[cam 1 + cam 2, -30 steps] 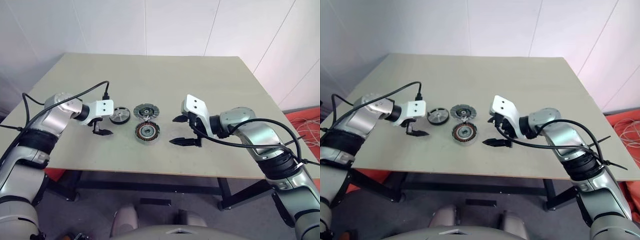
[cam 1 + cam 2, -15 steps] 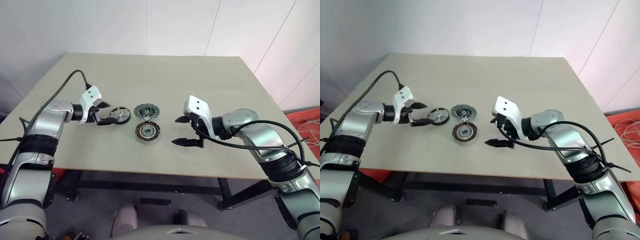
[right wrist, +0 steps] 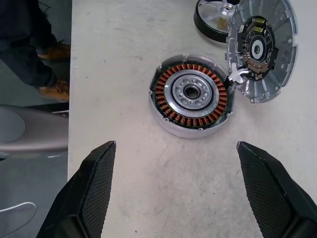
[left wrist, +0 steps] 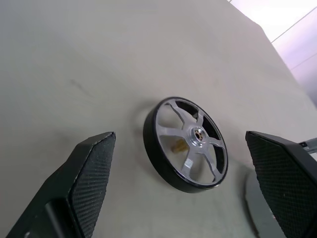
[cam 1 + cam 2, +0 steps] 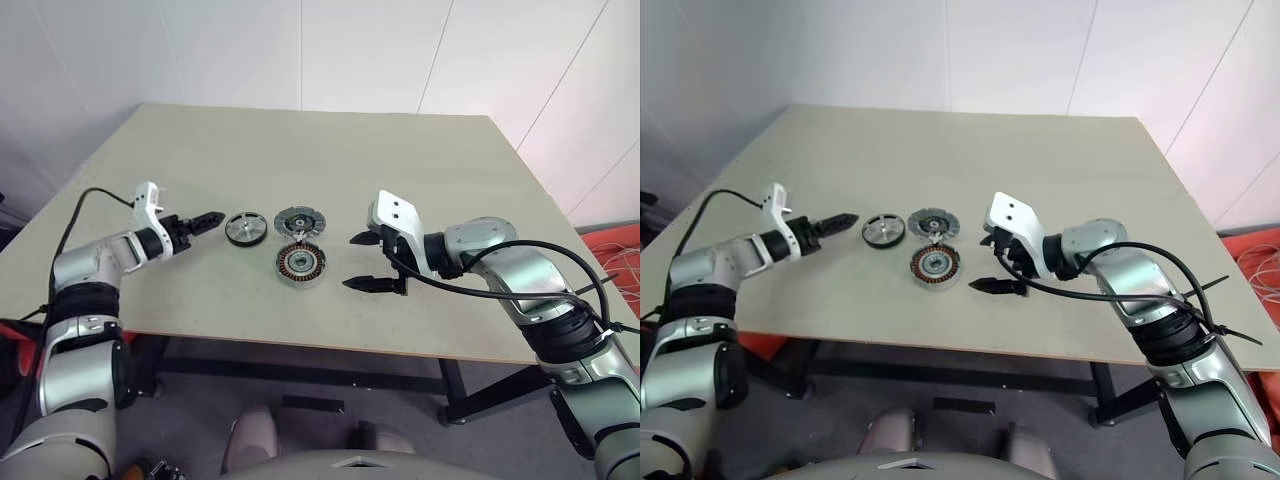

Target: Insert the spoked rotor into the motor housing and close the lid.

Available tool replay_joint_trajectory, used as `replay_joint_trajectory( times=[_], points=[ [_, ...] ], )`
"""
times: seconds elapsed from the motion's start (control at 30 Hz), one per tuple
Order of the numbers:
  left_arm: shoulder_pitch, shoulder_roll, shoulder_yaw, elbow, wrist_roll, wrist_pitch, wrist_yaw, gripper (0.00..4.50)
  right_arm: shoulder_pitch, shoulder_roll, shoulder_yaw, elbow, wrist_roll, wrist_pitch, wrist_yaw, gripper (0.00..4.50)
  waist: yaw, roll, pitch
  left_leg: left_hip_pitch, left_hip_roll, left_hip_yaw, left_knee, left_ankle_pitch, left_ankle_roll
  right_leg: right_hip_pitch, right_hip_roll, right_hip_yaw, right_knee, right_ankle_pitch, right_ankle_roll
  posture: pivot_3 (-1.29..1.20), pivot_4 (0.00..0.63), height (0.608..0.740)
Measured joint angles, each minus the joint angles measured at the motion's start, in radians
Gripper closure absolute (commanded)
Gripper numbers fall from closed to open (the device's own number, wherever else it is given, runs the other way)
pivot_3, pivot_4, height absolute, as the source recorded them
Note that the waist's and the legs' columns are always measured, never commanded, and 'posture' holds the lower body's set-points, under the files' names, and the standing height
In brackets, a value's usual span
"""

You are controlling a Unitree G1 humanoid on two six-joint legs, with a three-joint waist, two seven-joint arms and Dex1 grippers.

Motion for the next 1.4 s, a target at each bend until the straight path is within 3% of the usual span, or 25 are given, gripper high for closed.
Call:
replay_joint_trajectory(
  times=[0.2, 0.73, 0.87, 1.17, 1.4],
  points=[
    [0.017, -0.052, 0.004, 0.017, -0.044, 0.097, 0.044, 0.0, 0.0, 0.0, 0.0, 0.0, 0.0, 0.0, -0.003, 0.08, -0.001, 0.0, 0.0, 0.0, 0.0, 0.0, 0.0, 0.0, 0.0, 0.0, 0.0, 0.0, 0.0, 0.0, 0.0, 0.0, 0.0, 0.74],
    [0.022, -0.125, 0.104, 0.047, -0.138, 0.11, 0.112, 0.0, -0.002, 0.005, 0.0, 0.0, 0.0, -0.002, -0.02, 0.08, 0.0, 0.0, 0.0, 0.0, 0.0, -0.001, 0.0, 0.0, 0.0, 0.001, 0.0, 0.0, -0.001, 0.0, 0.0, 0.0, 0.0, 0.74],
    [0.022, -0.134, 0.106, 0.057, -0.14, 0.094, 0.126, 0.86, -0.002, 0.006, 0.0, 0.0, 0.0, -0.003, -0.021, 0.0, 0.001, 0.0, 0.0, 0.0, 0.0, -0.001, 0.0, 0.0, 0.0, 0.001, 0.0, 0.0, -0.001, 0.0, 0.0, 0.0, 0.0, 0.74],
    [0.017, -0.153, 0.136, 0.073, -0.166, 0.061, 0.161, 3.97, -0.002, 0.006, 0.0, 0.0, 0.0, -0.003, -0.03, 0.0, 0.0, 0.0, 0.0, 0.0, 0.0, -0.001, -0.001, 0.0, 0.001, 0.001, 0.0, 0.0, -0.002, 0.0, 0.0, 0.0, 0.0, 0.74],
    [0.016, -0.158, 0.141, 0.068, -0.181, 0.045, 0.173, 4.08, -0.003, 0.01, 0.0, 0.0, 0.0, -0.004, -0.035, 0.0, -0.001, 0.0, 0.0, 0.001, 0.0, -0.001, -0.001, 0.0, 0.0, 0.002, 0.0, 0.0, -0.002, 0.0, 0.0, 0.0, 0.0, 0.74]
  ],
)
